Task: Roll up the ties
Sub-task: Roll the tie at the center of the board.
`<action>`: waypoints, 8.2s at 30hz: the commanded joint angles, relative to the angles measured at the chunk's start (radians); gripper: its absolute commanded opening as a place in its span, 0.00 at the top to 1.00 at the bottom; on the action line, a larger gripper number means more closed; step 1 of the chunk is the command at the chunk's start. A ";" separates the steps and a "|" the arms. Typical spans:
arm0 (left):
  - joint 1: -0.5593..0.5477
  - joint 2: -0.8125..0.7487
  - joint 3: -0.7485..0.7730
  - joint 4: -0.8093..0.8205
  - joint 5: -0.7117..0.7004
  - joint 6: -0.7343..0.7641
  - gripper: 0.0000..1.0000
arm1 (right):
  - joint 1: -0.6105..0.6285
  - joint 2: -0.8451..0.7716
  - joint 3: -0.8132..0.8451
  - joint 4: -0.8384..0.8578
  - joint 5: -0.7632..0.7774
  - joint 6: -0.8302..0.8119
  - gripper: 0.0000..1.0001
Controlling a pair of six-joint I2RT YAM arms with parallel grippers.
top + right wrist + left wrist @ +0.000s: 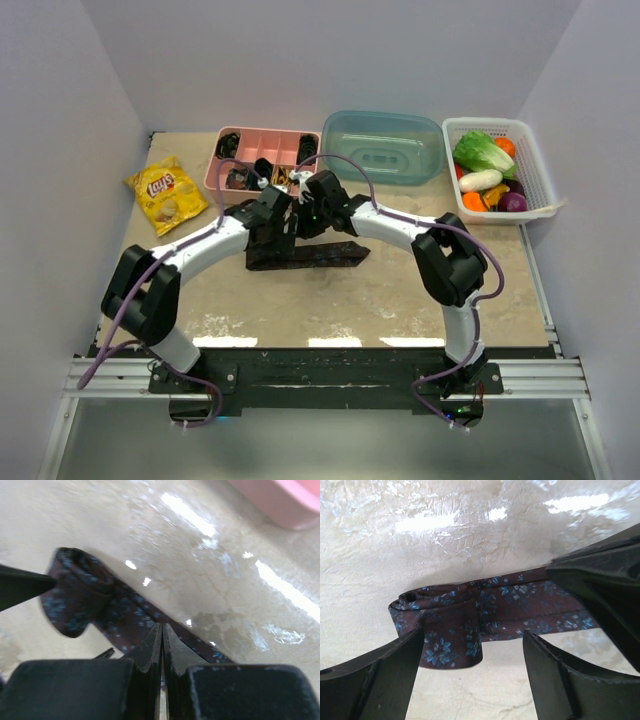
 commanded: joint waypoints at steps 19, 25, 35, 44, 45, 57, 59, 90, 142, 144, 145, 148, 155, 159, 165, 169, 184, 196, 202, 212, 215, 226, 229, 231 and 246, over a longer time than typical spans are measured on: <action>0.718 -0.362 -0.524 0.548 0.942 -0.119 0.04 | 0.112 0.027 0.093 0.106 -0.159 0.029 0.95; 0.749 -0.339 -0.607 0.671 0.970 -0.166 0.03 | 0.120 0.058 0.110 0.101 -0.158 0.029 0.95; 0.747 -0.248 -0.641 0.756 0.976 -0.171 0.07 | 0.118 0.116 0.104 0.092 -0.110 0.020 0.95; 0.730 -0.162 -0.638 0.879 0.958 -0.175 0.17 | 0.117 0.145 0.084 0.086 -0.099 0.026 0.96; 0.723 -0.156 -0.629 0.888 0.953 -0.175 0.18 | 0.115 0.145 0.085 0.083 -0.101 0.026 0.96; 0.631 -0.043 -0.629 1.068 0.953 -0.214 0.40 | 0.109 0.102 0.112 0.054 -0.110 0.024 0.96; 0.629 -0.035 -0.630 1.083 0.953 -0.218 0.44 | 0.108 0.090 0.116 0.052 -0.113 0.024 0.96; 0.542 -0.092 -0.509 0.875 0.853 -0.122 0.66 | 0.109 0.177 0.185 -0.006 0.008 0.018 0.95; 0.152 -0.130 -0.047 0.183 0.203 0.094 0.74 | 0.112 0.139 0.155 0.089 -0.173 0.118 0.96; 0.148 -0.127 -0.040 0.166 0.194 0.098 0.76 | 0.112 0.127 0.145 0.089 -0.156 0.116 0.96; 0.147 -0.124 -0.038 0.160 0.178 0.102 0.76 | 0.109 0.122 0.141 0.089 -0.150 0.113 0.95; 0.146 -0.127 -0.029 0.128 0.139 0.113 0.78 | 0.098 0.099 0.125 0.084 -0.133 0.110 0.95; 0.144 -0.119 0.003 0.028 0.023 0.122 0.81 | 0.031 0.052 0.079 0.074 -0.101 0.099 0.95; 0.144 -0.113 0.013 -0.012 -0.047 0.121 0.83 | -0.010 0.029 0.052 0.066 -0.089 0.092 0.95; 0.141 -0.092 0.031 -0.099 -0.188 0.114 0.83 | -0.057 -0.002 0.010 0.061 -0.073 0.086 0.96; 0.132 -0.064 0.036 -0.133 -0.248 0.105 0.83 | -0.066 -0.004 0.003 0.064 -0.072 0.083 0.95; -0.024 0.144 0.095 -0.207 -0.391 -0.021 0.83 | -0.067 0.013 0.015 0.052 -0.070 0.081 0.95; -0.032 0.154 0.036 -0.011 -0.139 0.013 0.73 | -0.067 0.026 0.012 0.049 -0.078 0.083 0.95; -0.034 0.135 0.020 0.025 -0.081 0.007 0.57 | -0.069 0.029 0.010 0.047 -0.079 0.081 0.94; -0.032 0.043 0.034 0.032 -0.043 0.001 0.27 | -0.067 0.016 0.009 0.044 -0.083 0.079 0.94; -0.027 -0.006 0.039 0.042 -0.032 0.006 0.21 | -0.067 0.010 0.010 0.049 -0.084 0.075 0.94; 0.156 -0.214 -0.088 0.204 0.244 0.012 0.13 | -0.038 -0.023 0.015 0.097 -0.164 0.067 0.95; 0.267 -0.259 -0.168 0.294 0.451 0.007 0.10 | -0.014 -0.025 0.024 0.113 -0.194 0.064 0.94; 0.340 -0.288 -0.213 0.345 0.587 -0.017 0.09 | 0.000 -0.024 0.029 0.133 -0.214 0.067 0.94; 0.835 -0.356 -0.629 0.789 1.094 -0.248 0.07 | 0.075 0.025 0.088 0.167 -0.253 0.089 0.94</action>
